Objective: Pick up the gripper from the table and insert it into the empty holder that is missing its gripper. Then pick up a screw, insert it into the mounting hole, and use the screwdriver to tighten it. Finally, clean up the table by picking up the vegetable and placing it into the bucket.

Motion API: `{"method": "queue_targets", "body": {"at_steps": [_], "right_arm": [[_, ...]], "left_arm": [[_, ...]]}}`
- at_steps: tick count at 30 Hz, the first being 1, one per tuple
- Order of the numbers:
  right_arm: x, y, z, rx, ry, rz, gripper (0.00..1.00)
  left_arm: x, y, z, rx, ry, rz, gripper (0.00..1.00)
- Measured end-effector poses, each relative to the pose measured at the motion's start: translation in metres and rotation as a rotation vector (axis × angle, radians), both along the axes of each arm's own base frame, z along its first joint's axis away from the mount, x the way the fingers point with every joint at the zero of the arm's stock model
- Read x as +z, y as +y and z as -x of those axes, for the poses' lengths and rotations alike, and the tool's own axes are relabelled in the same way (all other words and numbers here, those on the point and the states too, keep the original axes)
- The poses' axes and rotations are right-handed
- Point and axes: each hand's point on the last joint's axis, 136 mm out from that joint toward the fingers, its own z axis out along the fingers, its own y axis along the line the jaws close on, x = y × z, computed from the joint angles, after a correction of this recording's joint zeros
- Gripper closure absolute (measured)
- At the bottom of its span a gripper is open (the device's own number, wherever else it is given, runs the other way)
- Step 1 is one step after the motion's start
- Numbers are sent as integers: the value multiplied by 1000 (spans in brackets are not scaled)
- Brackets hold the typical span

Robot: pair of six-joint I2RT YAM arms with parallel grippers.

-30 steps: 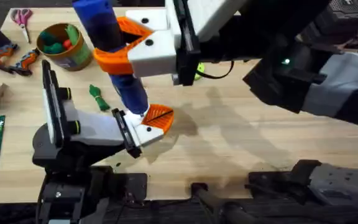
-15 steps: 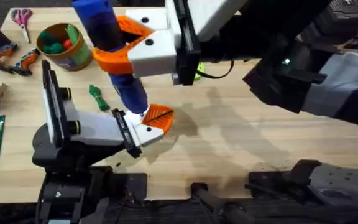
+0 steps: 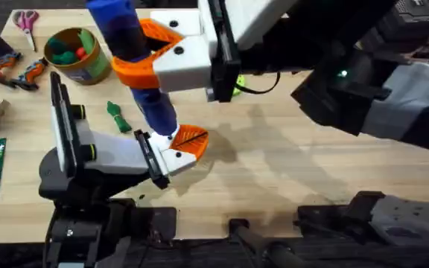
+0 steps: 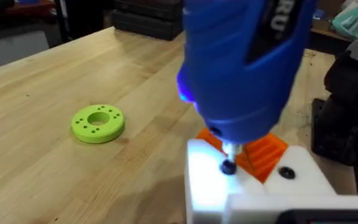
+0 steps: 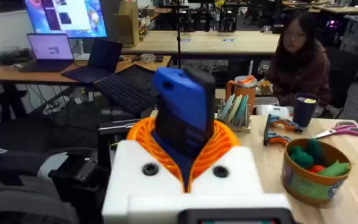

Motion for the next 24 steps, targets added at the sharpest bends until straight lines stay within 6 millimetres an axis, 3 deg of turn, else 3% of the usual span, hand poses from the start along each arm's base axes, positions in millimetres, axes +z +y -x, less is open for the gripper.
{"method": "queue_targets", "body": {"at_steps": [24], "right_arm": [[-2, 3, 2, -1, 1, 6, 975]], "left_arm": [[0, 0, 0, 0, 0, 0, 997]]}}
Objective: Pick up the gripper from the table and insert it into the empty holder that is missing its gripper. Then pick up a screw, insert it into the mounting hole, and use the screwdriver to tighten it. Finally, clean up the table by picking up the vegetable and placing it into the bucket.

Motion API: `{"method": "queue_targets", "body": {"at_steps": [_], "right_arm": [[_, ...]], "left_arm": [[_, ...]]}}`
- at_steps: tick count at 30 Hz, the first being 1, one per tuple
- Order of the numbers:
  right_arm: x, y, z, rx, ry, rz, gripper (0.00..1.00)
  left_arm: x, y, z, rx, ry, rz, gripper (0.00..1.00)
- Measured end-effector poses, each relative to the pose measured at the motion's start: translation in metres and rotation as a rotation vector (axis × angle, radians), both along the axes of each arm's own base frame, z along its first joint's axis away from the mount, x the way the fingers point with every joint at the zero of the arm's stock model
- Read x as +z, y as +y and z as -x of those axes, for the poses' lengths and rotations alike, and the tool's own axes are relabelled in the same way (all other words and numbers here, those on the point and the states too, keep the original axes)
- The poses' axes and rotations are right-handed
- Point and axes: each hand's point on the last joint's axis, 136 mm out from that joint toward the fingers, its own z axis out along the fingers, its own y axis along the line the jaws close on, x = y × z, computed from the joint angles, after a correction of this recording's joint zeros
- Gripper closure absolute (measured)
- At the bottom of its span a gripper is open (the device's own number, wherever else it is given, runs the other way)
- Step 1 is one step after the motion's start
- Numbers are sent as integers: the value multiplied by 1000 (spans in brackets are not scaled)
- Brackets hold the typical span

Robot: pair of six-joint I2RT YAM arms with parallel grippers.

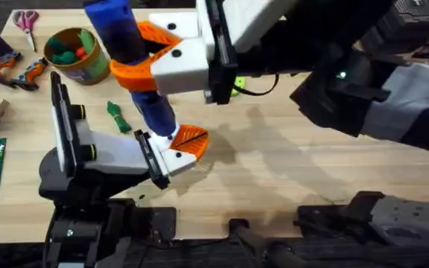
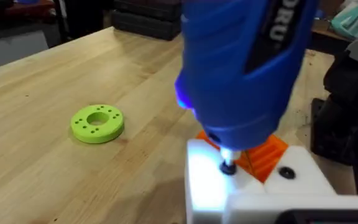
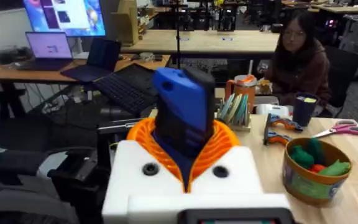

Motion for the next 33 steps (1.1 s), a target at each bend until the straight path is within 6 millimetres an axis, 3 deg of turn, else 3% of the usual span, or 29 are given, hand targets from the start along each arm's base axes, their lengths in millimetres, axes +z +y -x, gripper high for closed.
{"method": "queue_targets", "body": {"at_steps": [17, 25, 27, 30, 33], "right_arm": [[4, 0, 0, -4, -11, -14, 975], [55, -3, -4, -3, -77, -68, 975], [60, -5, -8, -10, -79, -55, 975], [52, -9, -19, -33, -46, 11, 975], [30, -16, -35, -74, 20, 128, 975]], "left_arm": [[0, 0, 0, 0, 0, 0, 997], [0, 0, 0, 0, 0, 0, 997], [0, 0, 0, 0, 0, 0, 997], [0, 0, 0, 0, 0, 0, 997], [0, 0, 0, 0, 0, 0, 997]]}}
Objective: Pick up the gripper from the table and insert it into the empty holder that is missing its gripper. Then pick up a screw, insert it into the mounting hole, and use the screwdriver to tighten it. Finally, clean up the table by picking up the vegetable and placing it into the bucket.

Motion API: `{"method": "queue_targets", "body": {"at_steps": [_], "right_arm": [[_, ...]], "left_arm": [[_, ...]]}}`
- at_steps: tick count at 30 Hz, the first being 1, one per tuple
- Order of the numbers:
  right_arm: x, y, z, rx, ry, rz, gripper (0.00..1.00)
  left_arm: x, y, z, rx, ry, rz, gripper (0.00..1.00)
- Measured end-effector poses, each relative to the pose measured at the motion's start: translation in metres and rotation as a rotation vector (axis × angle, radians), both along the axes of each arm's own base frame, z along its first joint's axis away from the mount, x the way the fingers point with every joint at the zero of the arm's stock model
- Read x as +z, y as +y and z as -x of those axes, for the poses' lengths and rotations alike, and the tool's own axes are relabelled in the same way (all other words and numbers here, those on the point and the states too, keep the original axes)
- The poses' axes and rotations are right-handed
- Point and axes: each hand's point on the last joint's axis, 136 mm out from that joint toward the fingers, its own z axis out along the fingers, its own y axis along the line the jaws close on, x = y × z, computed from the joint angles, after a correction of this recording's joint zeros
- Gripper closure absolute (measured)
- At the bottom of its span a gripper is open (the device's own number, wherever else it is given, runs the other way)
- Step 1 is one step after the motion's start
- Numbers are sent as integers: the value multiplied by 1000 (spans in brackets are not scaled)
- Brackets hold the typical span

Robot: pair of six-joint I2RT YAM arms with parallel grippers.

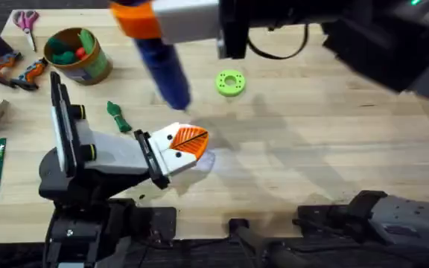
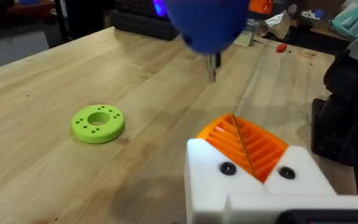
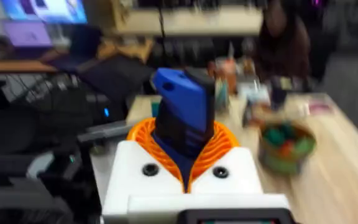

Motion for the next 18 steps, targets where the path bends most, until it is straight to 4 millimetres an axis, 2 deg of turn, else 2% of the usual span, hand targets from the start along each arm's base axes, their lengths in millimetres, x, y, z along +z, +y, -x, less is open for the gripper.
{"method": "queue_targets", "body": {"at_steps": [6, 11, 18], "right_arm": [[-44, -35, -41, -195, 43, 255, 975], [-74, -73, -84, -425, -50, 440, 975], [-109, -139, -141, -677, -241, 733, 975]], "left_arm": [[0, 0, 0, 0, 0, 0, 997], [0, 0, 0, 0, 0, 0, 997], [0, 0, 0, 0, 0, 0, 997]]}}
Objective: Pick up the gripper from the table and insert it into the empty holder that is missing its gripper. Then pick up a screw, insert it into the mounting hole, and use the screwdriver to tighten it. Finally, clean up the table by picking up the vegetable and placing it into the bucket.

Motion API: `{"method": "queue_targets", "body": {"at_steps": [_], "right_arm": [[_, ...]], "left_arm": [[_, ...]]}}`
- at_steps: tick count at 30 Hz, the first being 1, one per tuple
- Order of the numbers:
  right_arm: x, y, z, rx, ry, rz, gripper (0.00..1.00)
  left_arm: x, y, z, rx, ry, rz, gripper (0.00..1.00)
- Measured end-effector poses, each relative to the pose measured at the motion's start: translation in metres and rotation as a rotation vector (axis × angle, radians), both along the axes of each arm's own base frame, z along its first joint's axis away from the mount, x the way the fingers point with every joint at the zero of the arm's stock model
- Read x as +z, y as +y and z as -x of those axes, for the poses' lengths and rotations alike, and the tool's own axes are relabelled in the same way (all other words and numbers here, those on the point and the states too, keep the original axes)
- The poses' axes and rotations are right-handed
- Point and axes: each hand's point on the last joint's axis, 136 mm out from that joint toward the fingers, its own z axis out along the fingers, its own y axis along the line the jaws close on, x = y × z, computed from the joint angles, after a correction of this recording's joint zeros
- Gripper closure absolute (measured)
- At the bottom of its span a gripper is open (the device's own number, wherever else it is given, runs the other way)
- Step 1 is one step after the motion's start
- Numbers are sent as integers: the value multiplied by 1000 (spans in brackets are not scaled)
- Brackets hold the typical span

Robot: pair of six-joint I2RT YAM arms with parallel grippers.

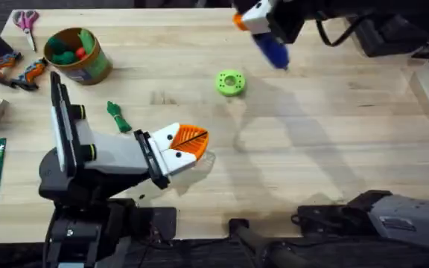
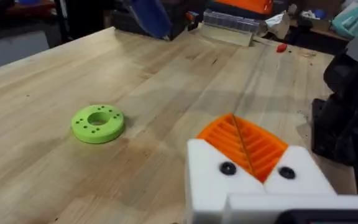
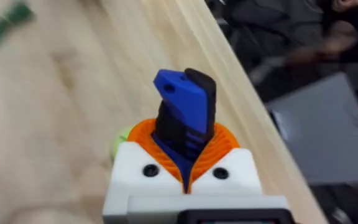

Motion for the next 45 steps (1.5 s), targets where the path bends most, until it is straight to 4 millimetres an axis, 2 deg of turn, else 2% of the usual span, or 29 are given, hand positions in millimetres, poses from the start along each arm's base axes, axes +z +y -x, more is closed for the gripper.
{"method": "queue_targets", "body": {"at_steps": [3, 7, 12, 17, 22, 27, 33, 34, 36, 39, 42, 44, 45], "right_arm": [[-24, -21, -26, -23, -36, 146, 975], [-72, -44, -53, 21, -34, 343, 975], [-123, -65, -85, 85, -41, 495, 975], [-162, -86, -107, 143, -51, 599, 975], [-194, -104, -117, 192, -36, 671, 975], [-223, -108, -115, 247, 0, 717, 975], [-226, -108, -116, 266, -4, 737, 972], [-226, -108, -115, 266, -2, 738, 936], [-227, -109, -113, 275, 7, 742, 776], [-228, -109, -111, 282, 15, 745, 623], [-224, -108, -112, 284, 18, 745, 324], [-220, -107, -108, 289, 28, 747, 55], [-219, -106, -104, 290, 44, 743, 21]], "left_arm": [[0, 0, 0, 0, 0, 0, 997], [0, 0, 0, 0, 0, 0, 997], [0, 0, 0, 0, 0, 0, 997], [0, 0, 0, 0, 0, 0, 997], [0, 0, 0, 0, 0, 0, 997], [0, 0, 0, 0, 0, 0, 997], [0, 0, 0, 0, 0, 0, 997], [0, 0, 0, 0, 0, 0, 997], [0, 0, 0, 0, 0, 0, 997], [0, 0, 0, 0, 0, 0, 997], [0, 0, 0, 0, 0, 0, 997], [0, 0, 0, 0, 0, 0, 997], [0, 0, 0, 0, 0, 0, 997]]}}
